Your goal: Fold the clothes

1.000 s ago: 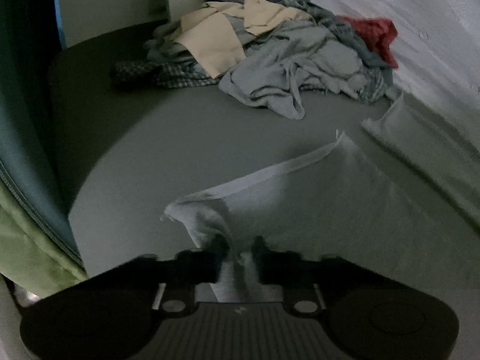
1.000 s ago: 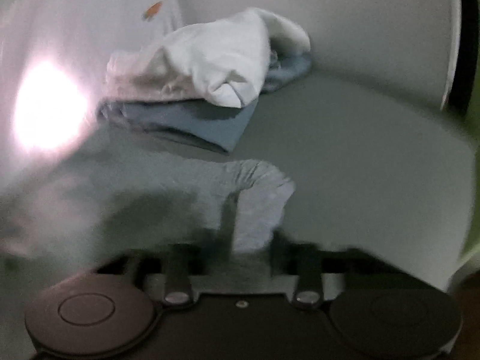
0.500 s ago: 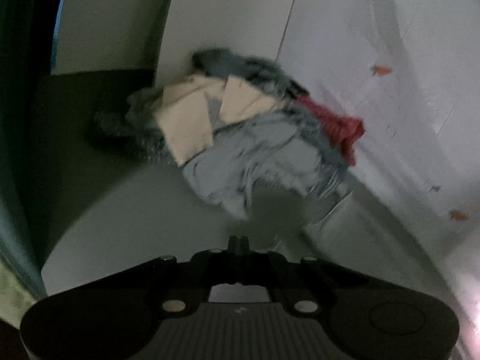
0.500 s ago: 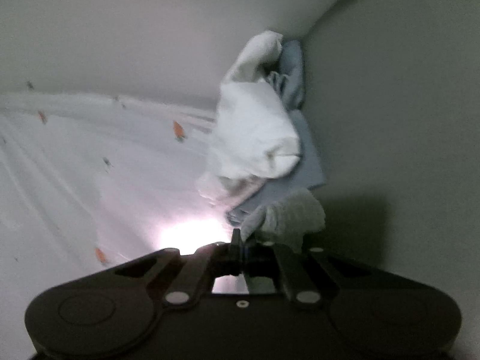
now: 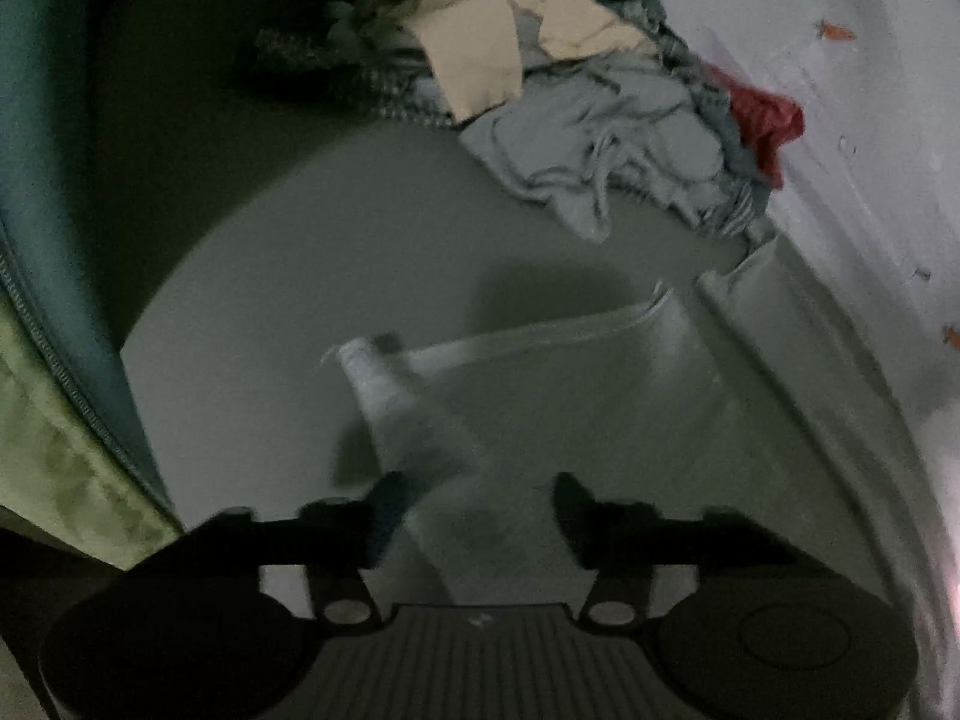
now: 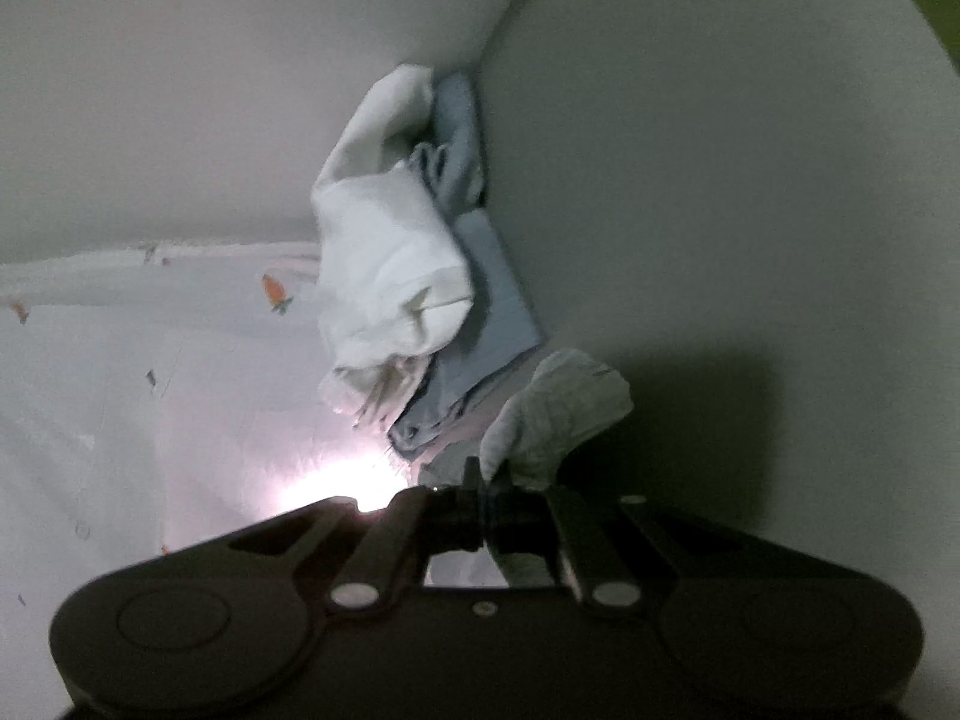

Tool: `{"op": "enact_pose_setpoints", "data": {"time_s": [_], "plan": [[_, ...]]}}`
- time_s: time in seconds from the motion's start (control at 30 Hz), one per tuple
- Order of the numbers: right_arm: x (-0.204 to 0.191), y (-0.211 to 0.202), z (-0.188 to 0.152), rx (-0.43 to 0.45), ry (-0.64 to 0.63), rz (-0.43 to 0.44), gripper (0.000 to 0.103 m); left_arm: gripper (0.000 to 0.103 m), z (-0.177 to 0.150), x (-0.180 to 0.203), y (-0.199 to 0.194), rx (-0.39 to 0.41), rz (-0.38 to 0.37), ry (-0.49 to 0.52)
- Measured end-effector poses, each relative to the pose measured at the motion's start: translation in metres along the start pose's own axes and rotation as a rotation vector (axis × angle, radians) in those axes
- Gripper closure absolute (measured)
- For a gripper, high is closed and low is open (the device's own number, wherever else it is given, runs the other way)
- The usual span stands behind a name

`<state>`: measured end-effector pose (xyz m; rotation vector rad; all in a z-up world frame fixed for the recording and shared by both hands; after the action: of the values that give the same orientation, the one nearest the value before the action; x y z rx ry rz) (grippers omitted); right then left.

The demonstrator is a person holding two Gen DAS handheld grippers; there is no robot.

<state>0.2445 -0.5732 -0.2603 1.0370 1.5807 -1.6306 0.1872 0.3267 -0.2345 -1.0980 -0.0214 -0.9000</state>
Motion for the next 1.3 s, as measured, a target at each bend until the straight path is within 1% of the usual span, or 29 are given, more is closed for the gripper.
{"op": "enact_pose_setpoints", "data": {"time_s": [0.17, 0.2, 0.23, 0.33, 0.37, 0.4, 0.43, 0.47, 0.5, 0.53, 0.57, 0.63, 0.83, 0.97, 1.03, 1.1, 1.27, 1.3], "plan": [[0.006, -0.001, -0.003, 0.009, 0.004, -0.029, 0.101, 0.029, -0.002, -0.002, 0.003, 0.005, 0.010, 0.044], [0.006, -0.001, -0.004, 0.009, 0.001, -0.032, 0.101, 0.028, -0.001, -0.002, 0.004, 0.007, 0.027, 0.061], [0.006, 0.000, -0.005, 0.009, 0.001, -0.034, 0.101, 0.028, 0.000, -0.004, 0.004, 0.009, 0.041, 0.070], [0.005, 0.001, -0.009, 0.016, 0.009, -0.032, 0.101, 0.029, 0.005, -0.009, 0.005, 0.026, 0.038, 0.053], [0.005, 0.001, -0.009, 0.019, 0.012, -0.030, 0.101, 0.030, 0.007, -0.011, 0.005, 0.033, 0.048, 0.038], [0.004, 0.001, -0.010, 0.023, 0.015, -0.025, 0.101, 0.038, 0.009, -0.013, 0.005, 0.040, 0.058, 0.024], [0.003, 0.001, -0.010, 0.025, 0.018, -0.021, 0.101, 0.055, 0.011, -0.015, 0.005, 0.047, 0.068, 0.009], [0.002, 0.001, -0.010, 0.028, 0.021, -0.017, 0.101, 0.069, 0.013, -0.018, 0.005, 0.055, 0.078, -0.006], [0.001, 0.002, -0.010, 0.031, 0.023, -0.012, 0.101, 0.100, 0.017, -0.021, 0.005, 0.067, 0.079, -0.028], [-0.002, 0.002, -0.010, 0.032, 0.023, -0.005, 0.101, 0.103, 0.020, -0.023, 0.007, 0.072, 0.052, -0.074], [-0.004, 0.002, -0.009, 0.033, 0.024, 0.003, 0.101, 0.103, 0.024, -0.024, 0.008, 0.078, 0.027, -0.118], [-0.013, 0.003, -0.010, 0.033, 0.026, 0.021, 0.101, 0.103, 0.034, -0.019, 0.003, 0.122, -0.005, -0.152], [-0.052, -0.001, -0.010, 0.028, 0.002, 0.098, 0.101, 0.103, 0.079, 0.030, -0.039, 0.259, -0.117, -0.118], [-0.079, -0.016, -0.004, 0.050, -0.009, 0.170, 0.101, 0.103, 0.107, 0.066, -0.082, 0.362, -0.191, -0.083], [-0.087, -0.023, 0.000, 0.063, -0.022, 0.196, 0.101, 0.103, 0.114, 0.076, -0.102, 0.407, -0.205, -0.064], [-0.088, -0.027, 0.004, 0.077, -0.040, 0.191, 0.101, 0.103, 0.115, 0.075, -0.113, 0.428, -0.186, -0.059], [-0.074, -0.026, 0.009, 0.076, -0.013, 0.172, 0.101, 0.103, 0.103, 0.053, -0.122, 0.446, -0.167, -0.203], [-0.074, -0.025, 0.009, 0.076, -0.003, 0.169, 0.101, 0.103, 0.103, 0.053, -0.123, 0.448, -0.168, -0.216]]}}
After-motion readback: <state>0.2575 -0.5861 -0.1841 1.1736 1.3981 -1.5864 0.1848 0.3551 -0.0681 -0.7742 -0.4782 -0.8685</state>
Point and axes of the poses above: each gripper's, at about its wrist camera, not at the fingertips, and y roughly the way its jaws point, x to its right, z to its top, the point moved 10 cm from there along y, roughly the way its jaws point, and after that the axes turned 8 degrees about -z, right-handed, at the moved point
